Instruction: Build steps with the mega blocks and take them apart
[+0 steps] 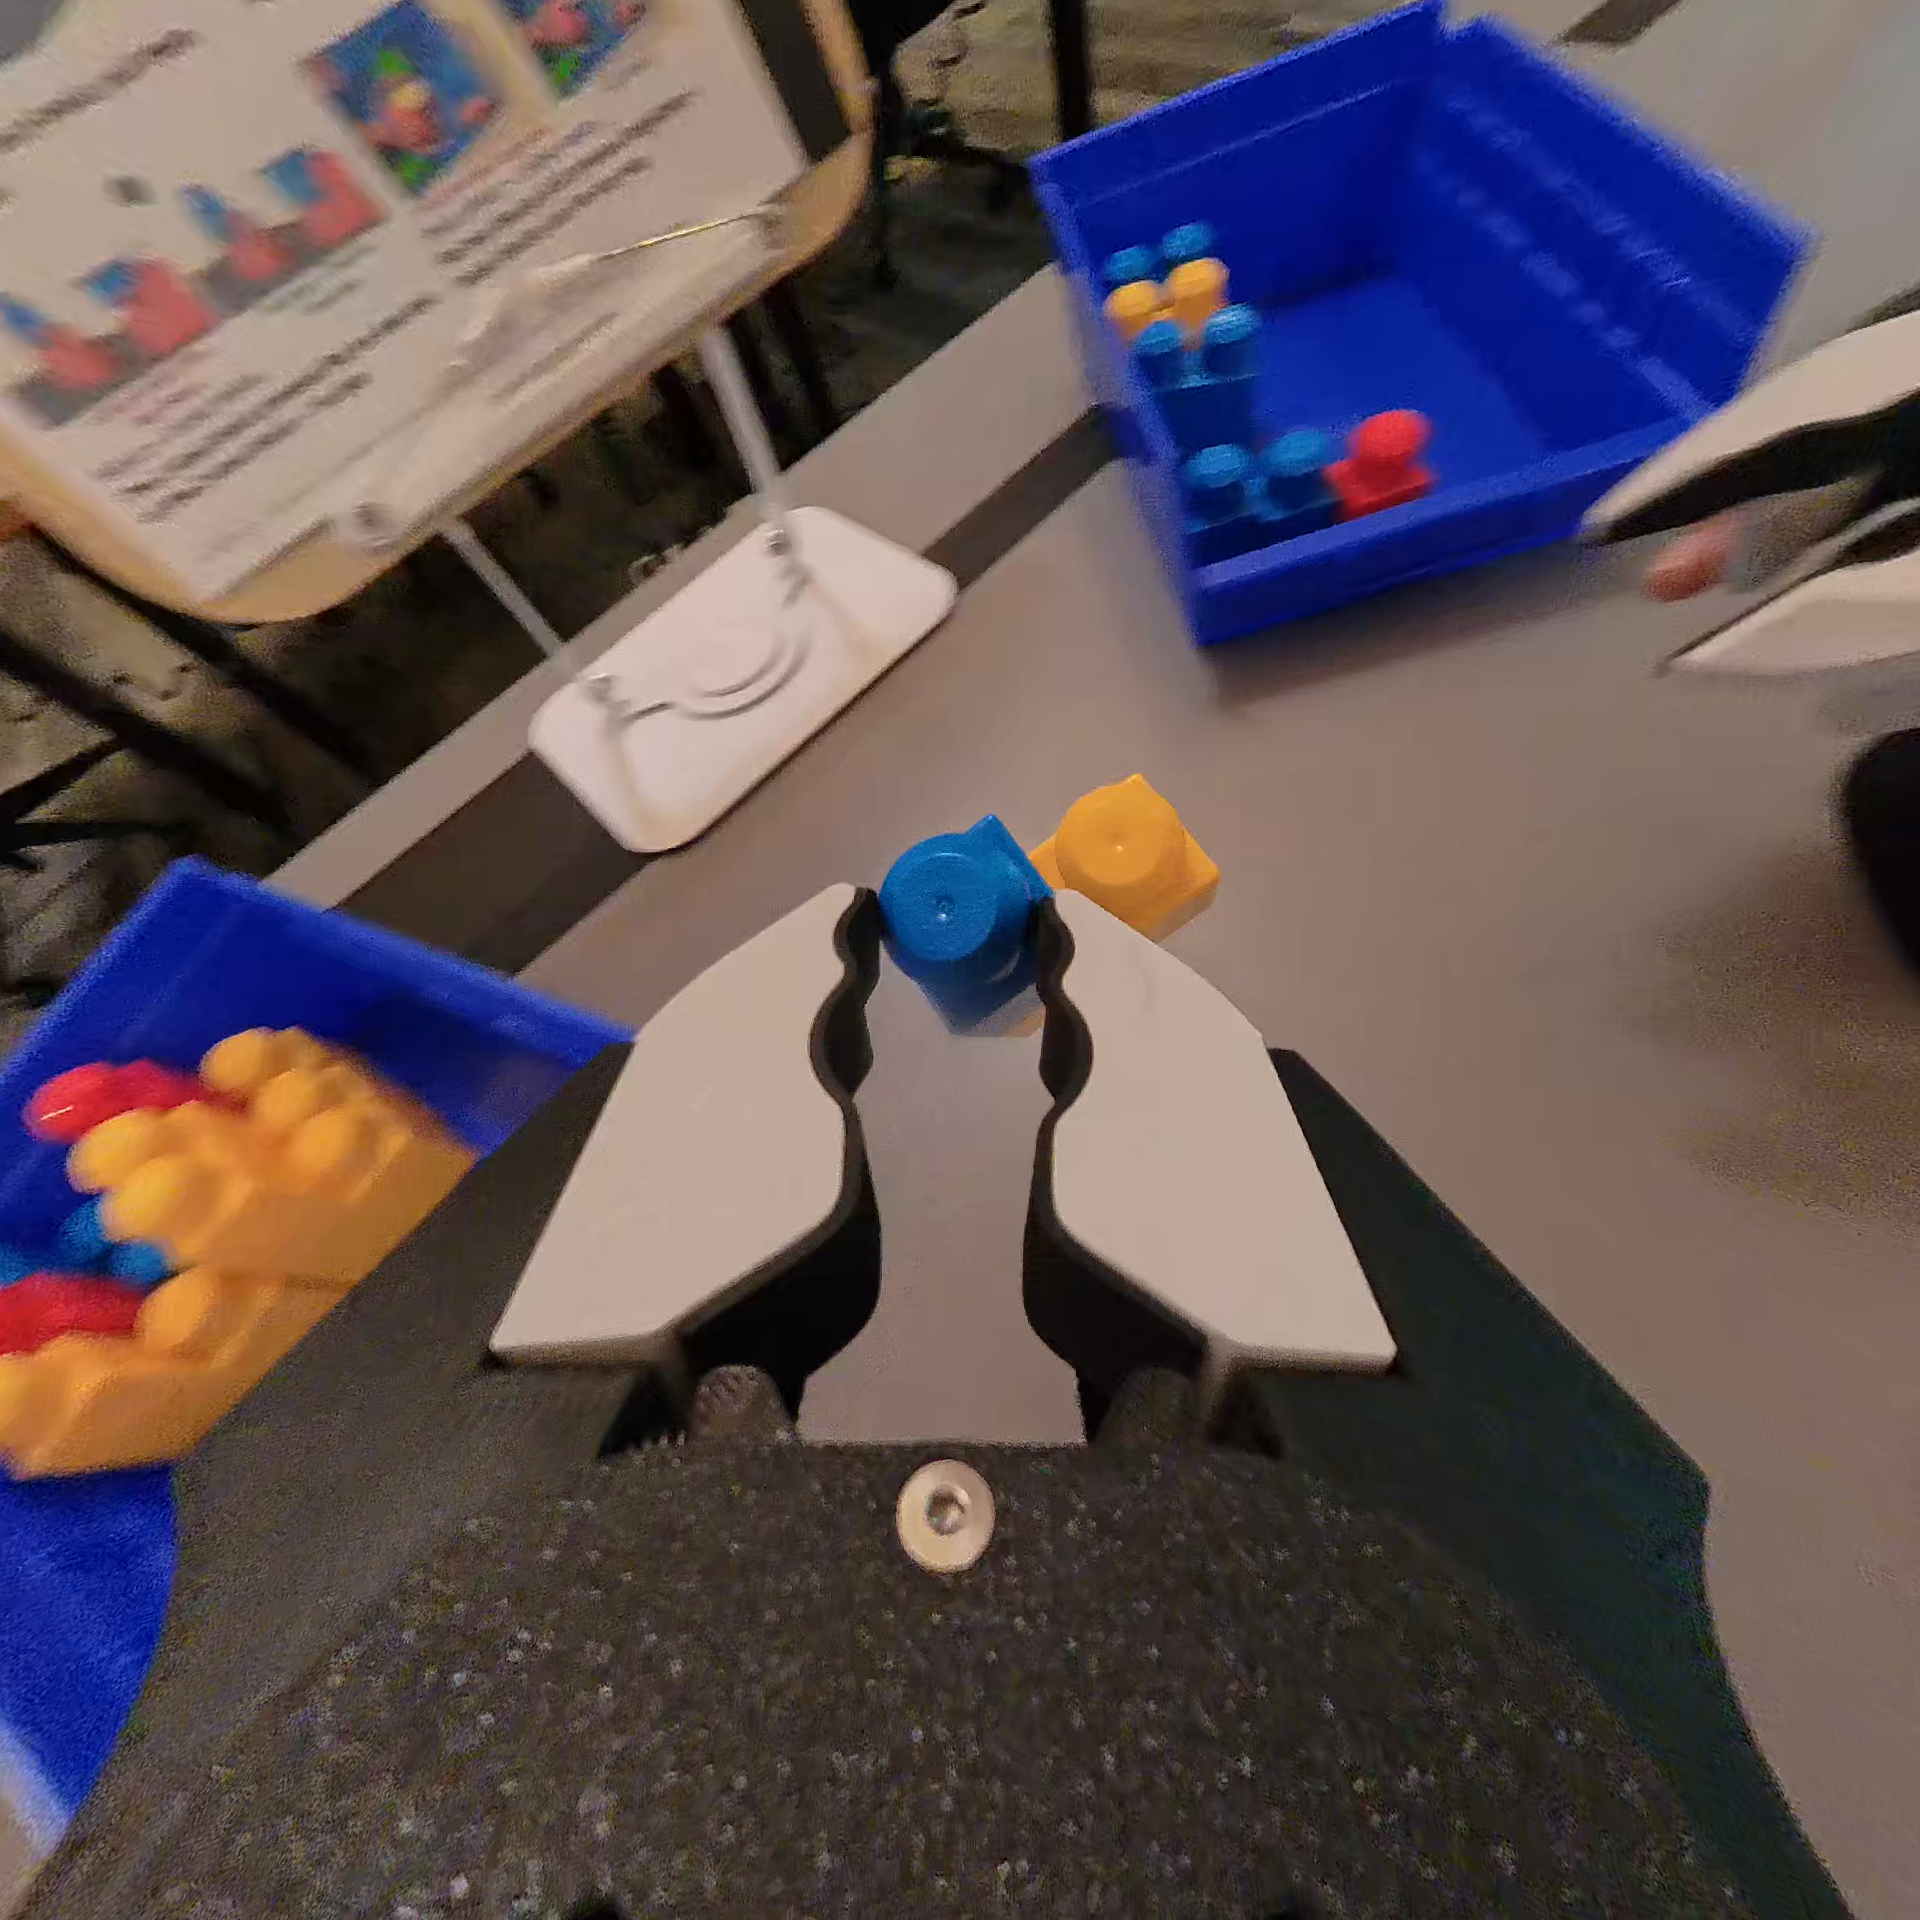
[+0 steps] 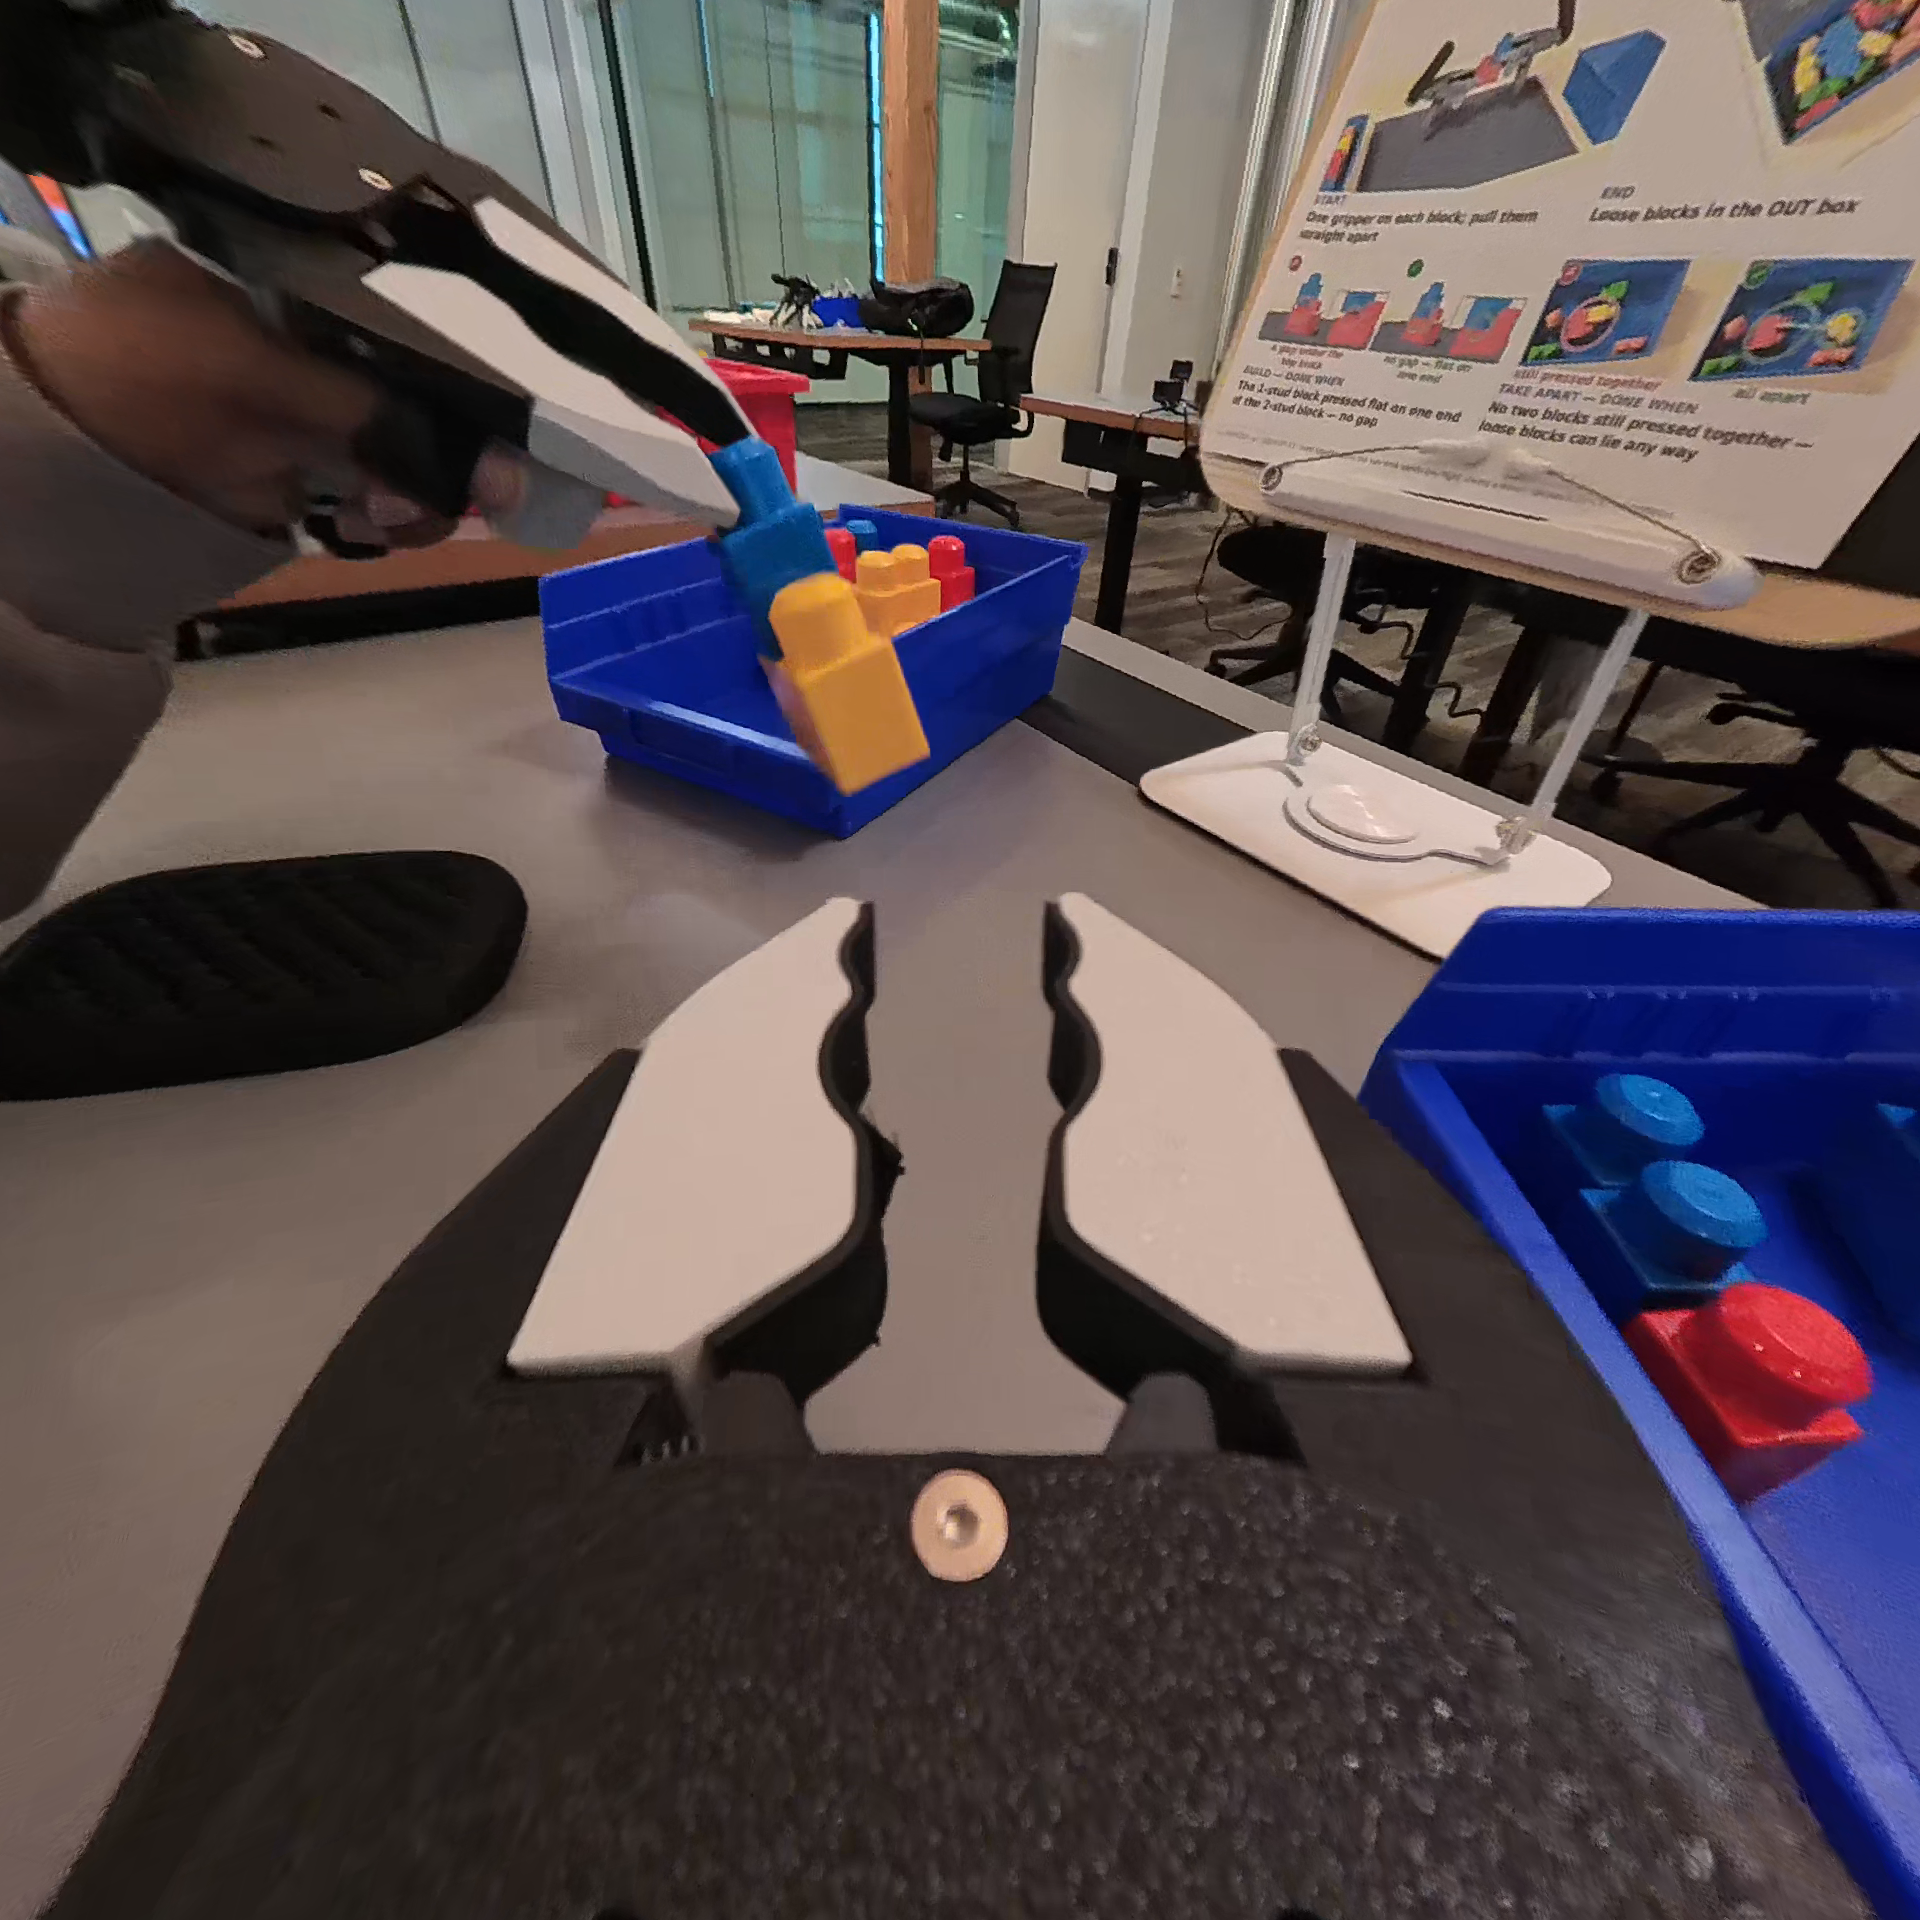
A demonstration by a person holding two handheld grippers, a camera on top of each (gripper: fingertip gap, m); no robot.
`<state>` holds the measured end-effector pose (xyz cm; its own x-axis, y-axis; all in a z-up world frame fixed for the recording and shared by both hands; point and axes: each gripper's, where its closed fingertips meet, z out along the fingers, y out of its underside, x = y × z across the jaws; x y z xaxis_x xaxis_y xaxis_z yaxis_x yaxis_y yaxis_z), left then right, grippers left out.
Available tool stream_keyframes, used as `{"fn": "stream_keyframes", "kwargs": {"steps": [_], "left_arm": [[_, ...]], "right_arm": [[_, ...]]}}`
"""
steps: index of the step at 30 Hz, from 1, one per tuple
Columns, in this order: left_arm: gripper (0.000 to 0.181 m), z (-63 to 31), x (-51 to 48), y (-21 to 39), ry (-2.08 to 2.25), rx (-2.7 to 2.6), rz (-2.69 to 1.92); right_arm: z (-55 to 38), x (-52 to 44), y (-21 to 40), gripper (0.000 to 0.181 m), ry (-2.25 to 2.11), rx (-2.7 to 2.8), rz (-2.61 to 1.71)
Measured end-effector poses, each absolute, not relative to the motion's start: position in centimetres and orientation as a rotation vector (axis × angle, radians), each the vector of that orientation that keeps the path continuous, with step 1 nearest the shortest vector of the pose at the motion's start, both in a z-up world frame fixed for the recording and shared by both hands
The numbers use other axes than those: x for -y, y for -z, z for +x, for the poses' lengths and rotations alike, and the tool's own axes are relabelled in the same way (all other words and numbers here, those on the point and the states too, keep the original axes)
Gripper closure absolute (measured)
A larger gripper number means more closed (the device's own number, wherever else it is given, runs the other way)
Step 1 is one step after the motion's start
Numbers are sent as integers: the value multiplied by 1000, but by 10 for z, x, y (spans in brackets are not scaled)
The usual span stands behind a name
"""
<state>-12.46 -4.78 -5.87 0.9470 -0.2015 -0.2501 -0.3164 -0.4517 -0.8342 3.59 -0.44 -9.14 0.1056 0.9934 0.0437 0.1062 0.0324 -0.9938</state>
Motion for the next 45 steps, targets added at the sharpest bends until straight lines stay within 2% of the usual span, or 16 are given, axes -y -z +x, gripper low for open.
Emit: {"fn": "stream_keyframes", "kwargs": {"steps": [4, 8, 10, 12, 16, 23, 29, 40, 45], "left_arm": [[152, -64, 47, 72, 43, -435, -2021], [152, -23, 47, 78, 174, -488, -1994], [152, -8, 48, 76, 213, -519, -1978], [152, 1, 49, 73, 228, -537, -1957], [153, 10, 51, 60, 305, -557, -1853], [129, 28, 70, 41, 674, -556, -1616], [143, 54, 84, 30, 904, -569, -1446], [144, 53, 91, 50, 881, -638, -1473], [144, 38, 98, 62, 848, -662, -1535]], "right_arm": [[23, 20, 98, 128, -978, 1278, -1275], [14, 31, 115, 118, -885, 1387, -1257], [13, 32, 122, 120, -858, 1423, -1266], [14, 37, 127, 139, -876, 1463, -1263], [18, 42, 118, 140, -989, 1433, -1249], [43, 57, 55, 140, -1555, 1156, -1076], [57, 77, 16, 140, -1894, 998, -913], [44, 91, 39, 140, -1771, 1245, -982], [56, 80, 37, 125, -1559, 1462, -992]]}}
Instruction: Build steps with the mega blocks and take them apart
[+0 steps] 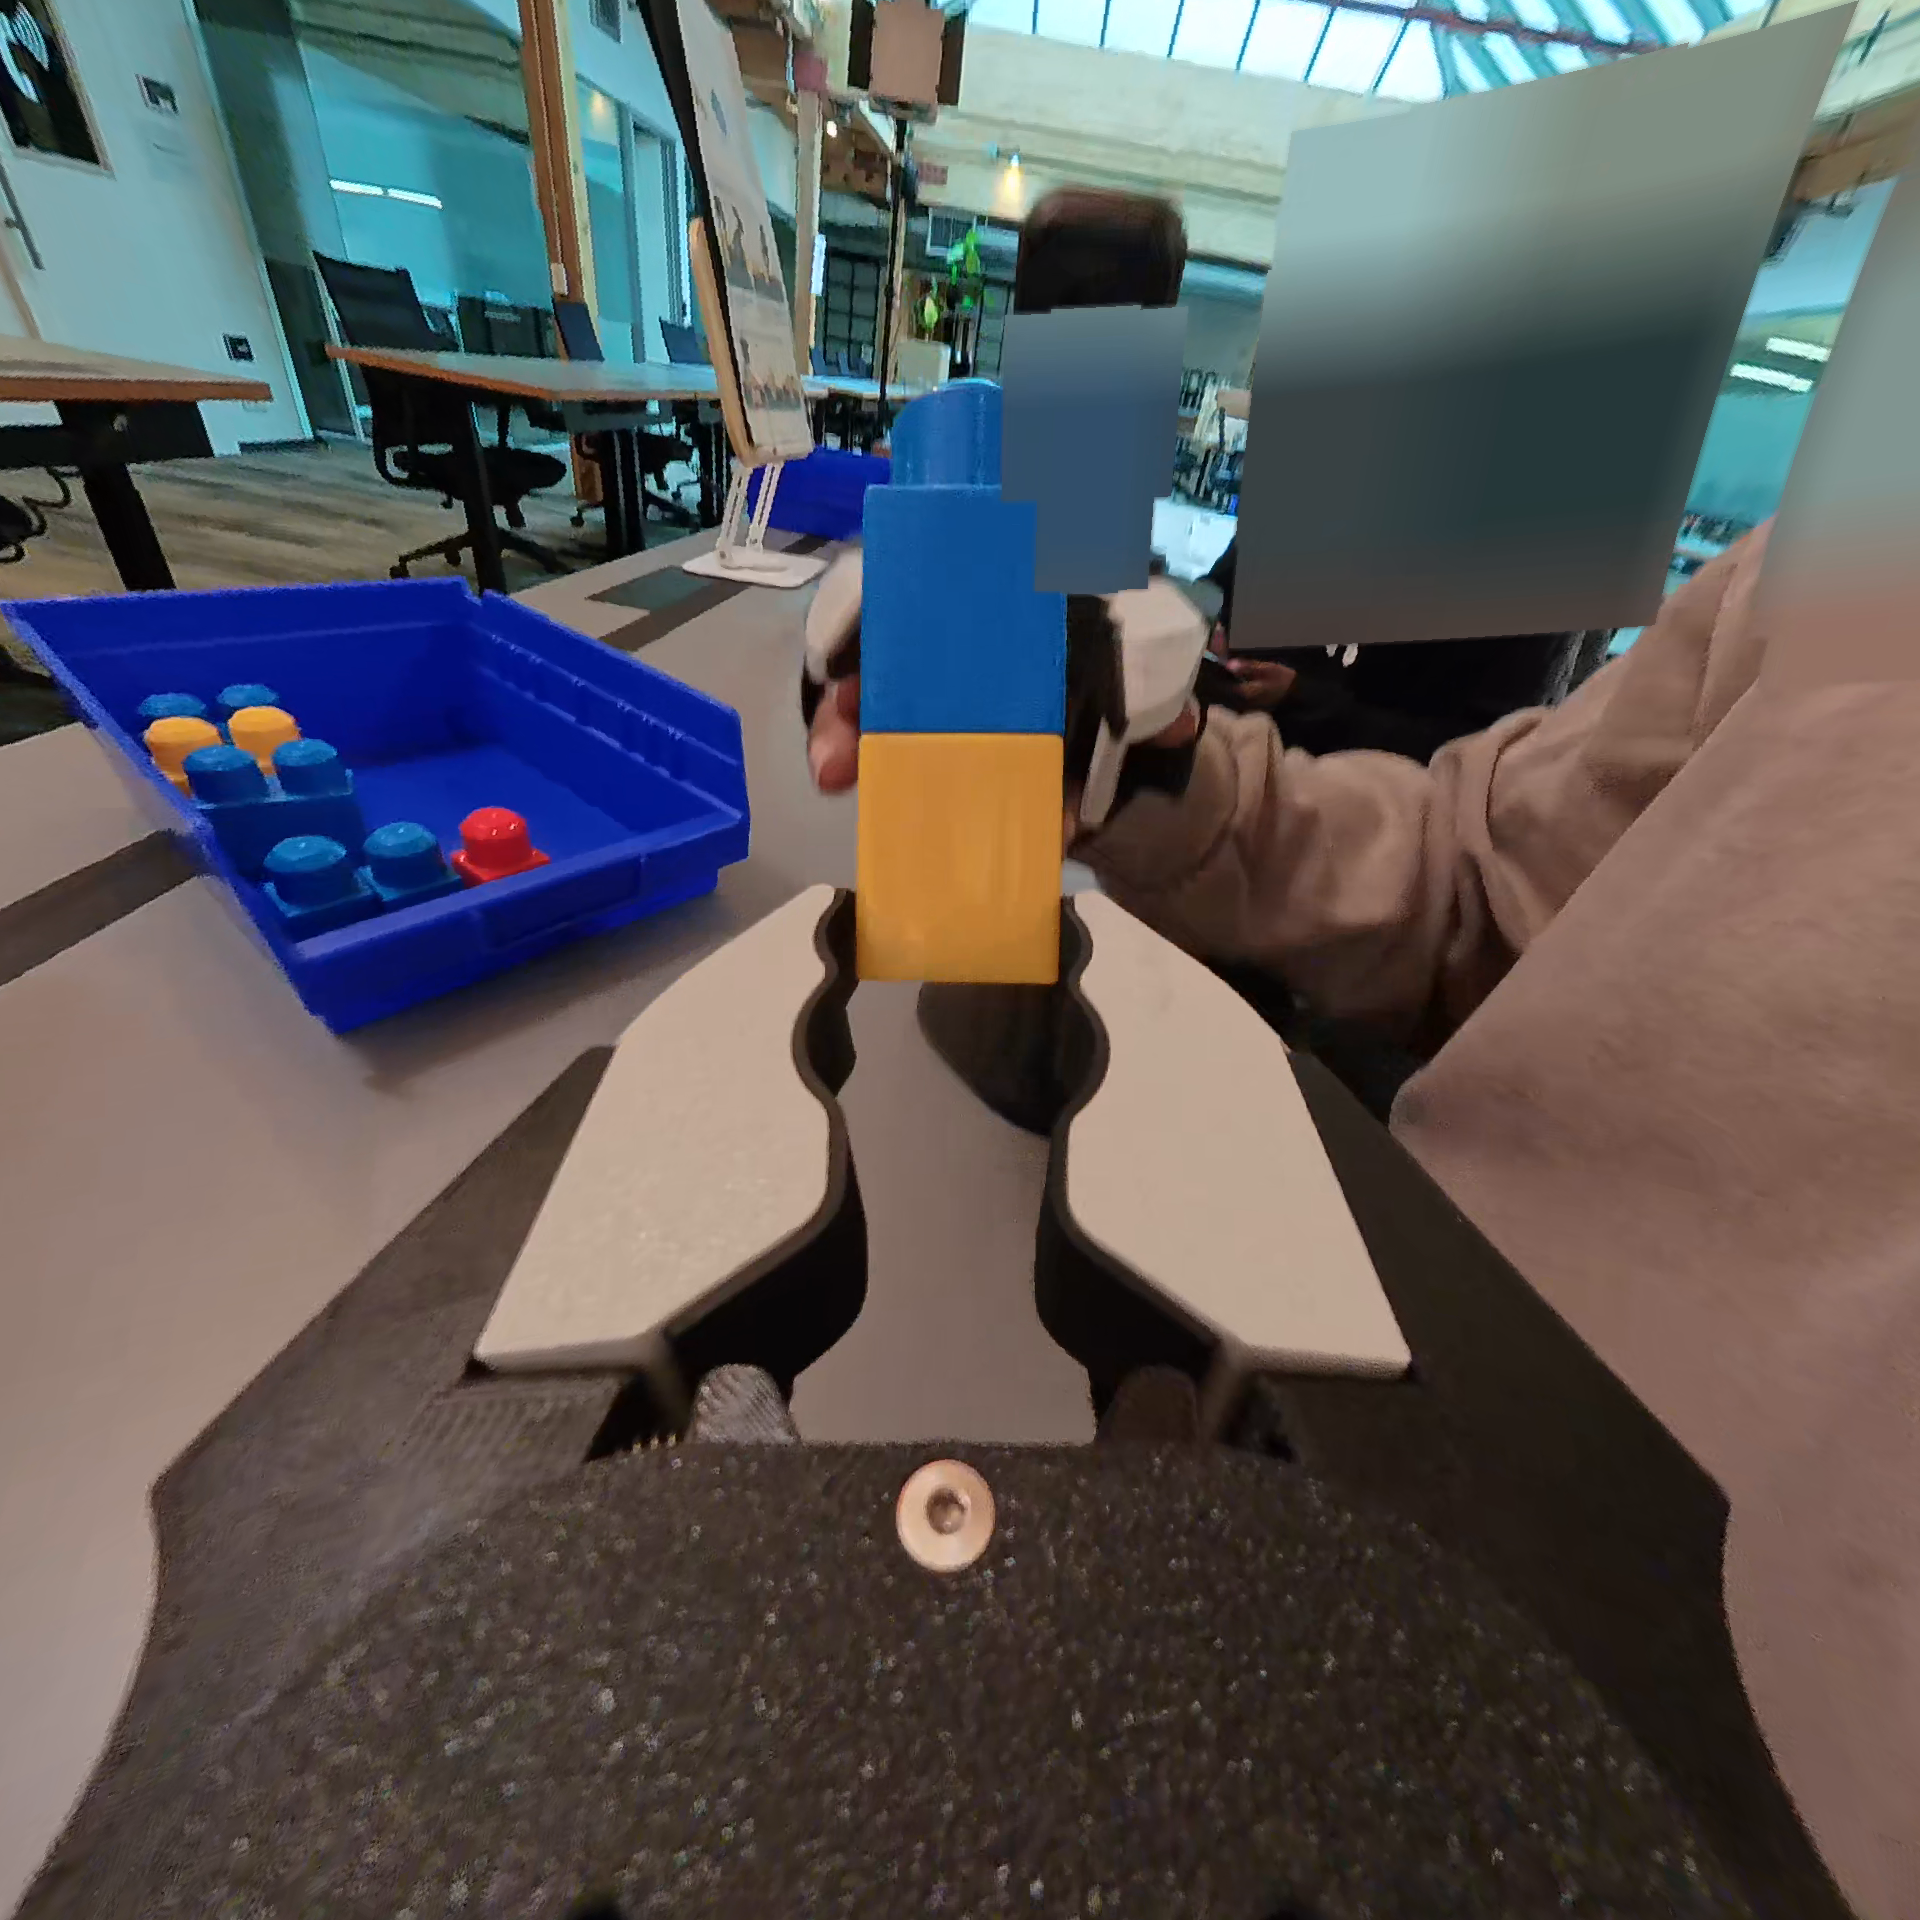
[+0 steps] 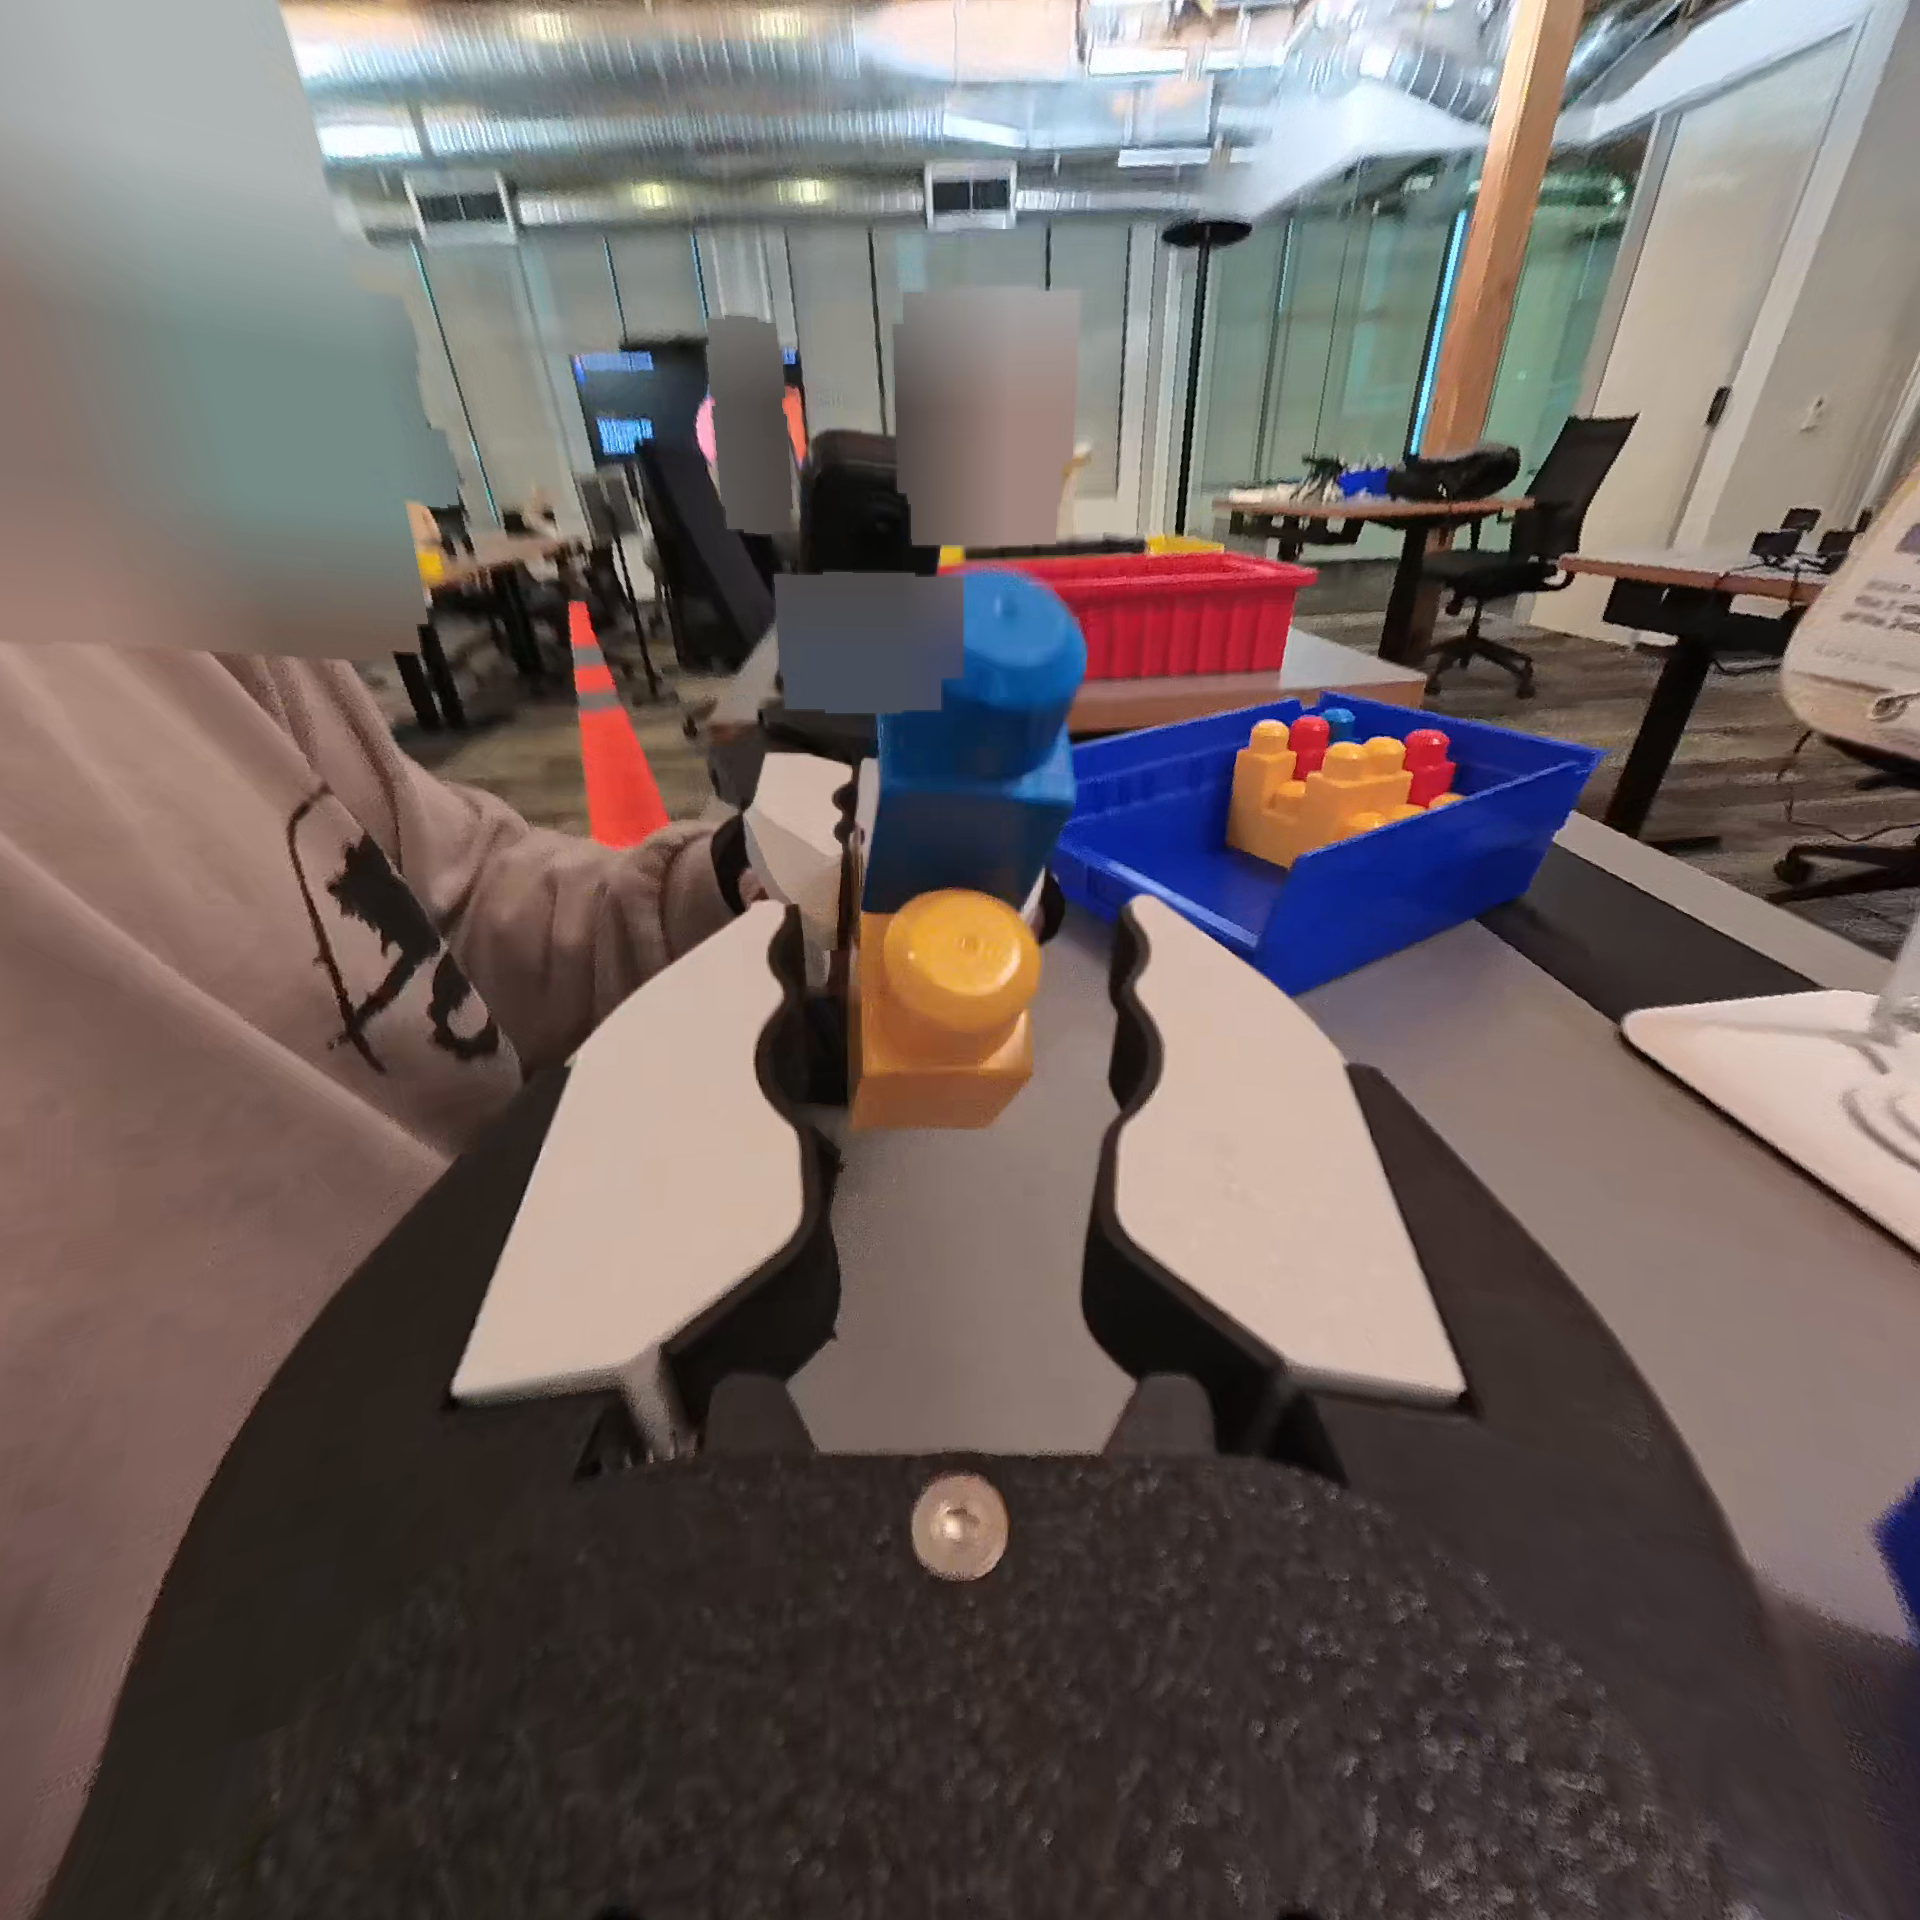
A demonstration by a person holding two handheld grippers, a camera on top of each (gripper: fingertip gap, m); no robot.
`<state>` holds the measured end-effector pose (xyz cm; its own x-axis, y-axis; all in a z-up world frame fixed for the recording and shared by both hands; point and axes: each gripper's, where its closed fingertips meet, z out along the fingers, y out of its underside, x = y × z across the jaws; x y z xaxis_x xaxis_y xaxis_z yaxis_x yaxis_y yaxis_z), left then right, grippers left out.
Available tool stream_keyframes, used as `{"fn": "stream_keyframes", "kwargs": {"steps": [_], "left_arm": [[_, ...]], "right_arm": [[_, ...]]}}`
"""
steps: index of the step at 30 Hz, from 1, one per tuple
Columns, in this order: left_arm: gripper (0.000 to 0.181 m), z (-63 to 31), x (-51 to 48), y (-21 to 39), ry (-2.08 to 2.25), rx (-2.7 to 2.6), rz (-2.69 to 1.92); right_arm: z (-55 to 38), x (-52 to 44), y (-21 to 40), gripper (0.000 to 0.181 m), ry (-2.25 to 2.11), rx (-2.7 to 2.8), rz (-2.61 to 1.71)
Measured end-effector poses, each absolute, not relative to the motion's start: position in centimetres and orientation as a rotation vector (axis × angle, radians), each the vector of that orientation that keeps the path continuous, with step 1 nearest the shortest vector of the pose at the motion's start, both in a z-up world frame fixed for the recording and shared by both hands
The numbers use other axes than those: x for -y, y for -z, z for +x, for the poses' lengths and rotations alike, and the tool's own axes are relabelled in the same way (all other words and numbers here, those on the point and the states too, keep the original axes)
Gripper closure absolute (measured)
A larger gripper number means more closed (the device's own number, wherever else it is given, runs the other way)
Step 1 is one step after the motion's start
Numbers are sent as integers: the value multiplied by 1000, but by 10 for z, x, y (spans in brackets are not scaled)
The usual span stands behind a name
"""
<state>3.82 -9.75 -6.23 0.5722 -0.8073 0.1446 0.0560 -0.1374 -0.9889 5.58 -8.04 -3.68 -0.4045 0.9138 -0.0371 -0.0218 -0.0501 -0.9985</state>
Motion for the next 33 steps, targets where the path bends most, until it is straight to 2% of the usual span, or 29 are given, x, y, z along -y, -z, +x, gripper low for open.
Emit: {"fn": "stream_keyframes", "kwargs": {"steps": [5, 7, 9, 13, 16, 19, 22, 25, 29, 33], "left_arm": [[144, 39, 105, 87, 812, -749, -1625], [144, 42, 108, 97, 809, -786, -1651], [144, 45, 111, 105, 806, -820, -1669], [144, 42, 110, 109, 760, -845, -1682], [144, 26, 106, 110, 720, -799, -1689], [144, 13, 103, 107, 692, -755, -1676], [144, 9, 101, 101, 700, -718, -1648], [144, 9, 101, 102, 699, -709, -1644], [144, 7, 101, 107, 700, -701, -1648], [144, 2, 100, 106, 715, -664, -1638]], "right_arm": [[62, 84, 36, 124, -1386, 1706, -999], [62, 92, 41, 132, -1370, 1791, -1002], [62, 94, 55, 147, -1293, 1891, -1009], [68, 92, 57, 149, -1283, 1940, -1012], [84, 66, 26, 149, -1319, 1859, -1026], [95, -9, 15, 149, -980, 1803, -1170], [108, -98, 41, 149, -600, 1827, -1442], [117, -153, 87, 149, -456, 1872, -1710], [119, -185, 149, 148, -318, 1904, -1925], [118, -187, 183, 148, -279, 1917, -2058]]}}
